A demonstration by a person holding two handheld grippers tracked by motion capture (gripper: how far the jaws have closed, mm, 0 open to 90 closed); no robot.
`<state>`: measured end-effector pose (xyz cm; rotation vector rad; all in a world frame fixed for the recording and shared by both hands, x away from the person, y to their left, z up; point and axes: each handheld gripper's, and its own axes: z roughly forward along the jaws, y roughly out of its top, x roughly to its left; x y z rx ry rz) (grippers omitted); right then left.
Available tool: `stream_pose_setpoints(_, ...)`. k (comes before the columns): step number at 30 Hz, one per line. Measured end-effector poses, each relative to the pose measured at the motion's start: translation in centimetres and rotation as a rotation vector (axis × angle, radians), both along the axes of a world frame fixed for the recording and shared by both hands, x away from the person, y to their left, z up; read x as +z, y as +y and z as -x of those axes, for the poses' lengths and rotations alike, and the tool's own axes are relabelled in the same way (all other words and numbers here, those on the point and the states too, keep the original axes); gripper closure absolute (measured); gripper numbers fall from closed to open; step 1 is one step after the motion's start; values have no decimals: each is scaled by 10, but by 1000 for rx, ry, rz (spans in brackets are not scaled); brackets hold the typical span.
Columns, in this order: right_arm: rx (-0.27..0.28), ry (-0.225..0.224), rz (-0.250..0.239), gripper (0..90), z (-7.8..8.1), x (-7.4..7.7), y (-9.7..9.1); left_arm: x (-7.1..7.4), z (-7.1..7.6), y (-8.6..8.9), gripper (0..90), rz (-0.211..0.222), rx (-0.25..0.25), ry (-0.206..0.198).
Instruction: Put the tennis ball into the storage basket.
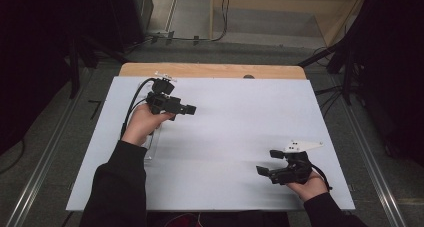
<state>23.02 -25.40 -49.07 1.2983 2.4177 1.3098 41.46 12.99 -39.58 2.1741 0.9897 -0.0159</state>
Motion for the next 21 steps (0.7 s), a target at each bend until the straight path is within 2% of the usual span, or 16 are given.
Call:
stream_pose_setpoints(3,2,0,1,125,0,0,0,1,4,0,182,19,-10,-1)
stream_pose_setpoints(11,2,0,2,125,0,0,0,-4,16,-4,182,9,-27,-28)
stream_pose_setpoints(21,3,0,2,125,0,0,0,-10,34,0,182,36,-47,-35)
